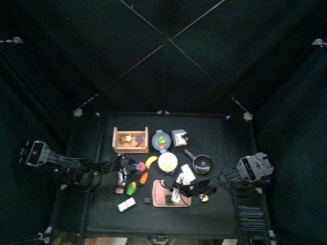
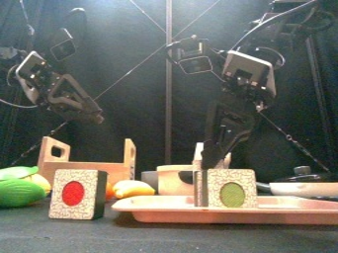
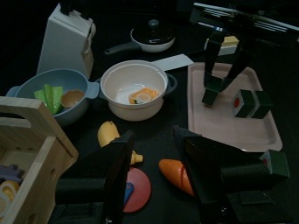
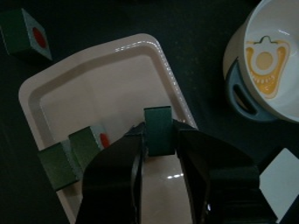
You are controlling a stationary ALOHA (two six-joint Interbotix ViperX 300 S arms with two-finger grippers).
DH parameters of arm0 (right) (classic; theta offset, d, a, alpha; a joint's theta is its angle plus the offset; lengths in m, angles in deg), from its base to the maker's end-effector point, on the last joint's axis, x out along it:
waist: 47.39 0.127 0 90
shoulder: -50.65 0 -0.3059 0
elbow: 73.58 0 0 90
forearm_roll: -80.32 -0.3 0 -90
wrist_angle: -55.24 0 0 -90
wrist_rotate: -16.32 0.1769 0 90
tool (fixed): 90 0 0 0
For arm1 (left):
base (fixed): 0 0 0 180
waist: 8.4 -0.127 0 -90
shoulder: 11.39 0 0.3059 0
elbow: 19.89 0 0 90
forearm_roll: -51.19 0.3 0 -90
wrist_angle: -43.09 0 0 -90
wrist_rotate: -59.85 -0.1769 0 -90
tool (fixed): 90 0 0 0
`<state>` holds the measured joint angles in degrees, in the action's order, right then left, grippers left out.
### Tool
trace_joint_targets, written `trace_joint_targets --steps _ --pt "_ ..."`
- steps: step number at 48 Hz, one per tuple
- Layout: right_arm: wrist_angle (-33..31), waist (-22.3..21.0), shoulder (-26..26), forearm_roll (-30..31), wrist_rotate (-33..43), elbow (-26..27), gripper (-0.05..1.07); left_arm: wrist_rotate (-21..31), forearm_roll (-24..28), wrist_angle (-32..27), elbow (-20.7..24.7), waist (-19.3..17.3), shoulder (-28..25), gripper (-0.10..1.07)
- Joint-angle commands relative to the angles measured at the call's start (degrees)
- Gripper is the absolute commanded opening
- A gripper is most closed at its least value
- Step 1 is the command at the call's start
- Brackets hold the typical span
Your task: Place sushi piece to left of plate
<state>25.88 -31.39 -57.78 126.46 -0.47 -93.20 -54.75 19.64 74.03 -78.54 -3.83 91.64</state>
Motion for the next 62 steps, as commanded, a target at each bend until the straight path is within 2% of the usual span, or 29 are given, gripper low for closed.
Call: trace_joint_targets --steps 1,10,20,36,62 --pt "0.26 -0.70 2.46 0.44 0.00 1.85 0.59 -0.09 0.09 0.18 0.79 -0.18 0.18 0.80" --pt "2.72 -1.41 1.58 3.08 0.00 5.80 0.59 -0.09 0.00 0.26 0.79 -0.26 0.88 0.80" --pt "7.56 -2.11 -2.55 6.24 0.00 11.07 0.59 0.09 0.00 0.26 -0.09 -0.35 2.11 0.80" --pt "10.28 -2.72 -8.09 6.77 0.00 16.88 0.59 0.09 -0.70 0.26 -0.35 -0.35 2.64 0.80" --pt "10.37 -2.37 -12.74 6.33 0.09 19.25 0.59 0.09 -0.70 0.18 -0.53 -0.35 2.55 0.80"
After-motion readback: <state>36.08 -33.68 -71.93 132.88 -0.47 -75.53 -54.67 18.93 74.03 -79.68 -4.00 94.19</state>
